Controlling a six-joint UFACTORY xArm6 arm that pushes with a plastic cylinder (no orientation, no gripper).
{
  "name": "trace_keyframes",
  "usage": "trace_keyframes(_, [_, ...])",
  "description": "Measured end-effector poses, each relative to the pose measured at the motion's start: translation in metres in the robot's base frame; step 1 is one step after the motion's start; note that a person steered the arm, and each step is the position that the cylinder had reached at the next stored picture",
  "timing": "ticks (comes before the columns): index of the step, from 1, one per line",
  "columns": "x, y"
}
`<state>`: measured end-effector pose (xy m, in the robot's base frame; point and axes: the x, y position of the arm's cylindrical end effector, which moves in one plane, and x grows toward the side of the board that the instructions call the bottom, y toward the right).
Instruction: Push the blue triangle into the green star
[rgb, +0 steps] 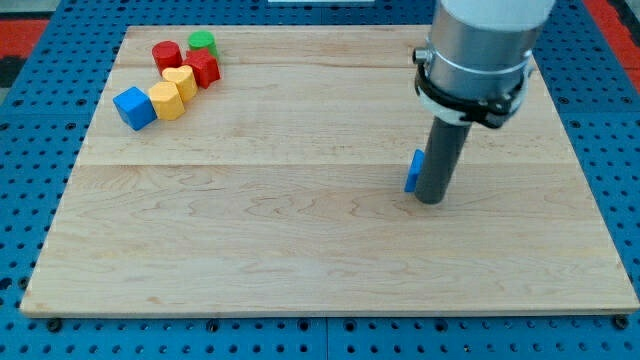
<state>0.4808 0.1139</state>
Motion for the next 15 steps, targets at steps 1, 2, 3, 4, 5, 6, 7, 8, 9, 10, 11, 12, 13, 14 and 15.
trace_keyframes(1, [-0.017,0.000])
trace_keyframes(2, [-0.021,0.000])
trace_keyframes(3, [-0.021,0.000])
trace_keyframes(4, [-0.021,0.000])
trace_keyframes(5, [-0.019,0.000])
trace_keyframes(6, [-0.005,0.000])
trace_keyframes(7, [-0.017,-0.006])
trace_keyframes(8, [-0.062,-0.017])
trace_keyframes(9, [-0.107,-0.017])
trace_keyframes(10, [-0.121,-0.017])
trace_keyframes(11, [-0.121,-0.017])
trace_keyframes(12, [-0.108,-0.013])
trace_keyframes(13, [-0.092,-0.013])
trace_keyframes(14, [-0.128,-0.025])
trace_keyframes(15, [-0.150,0.012])
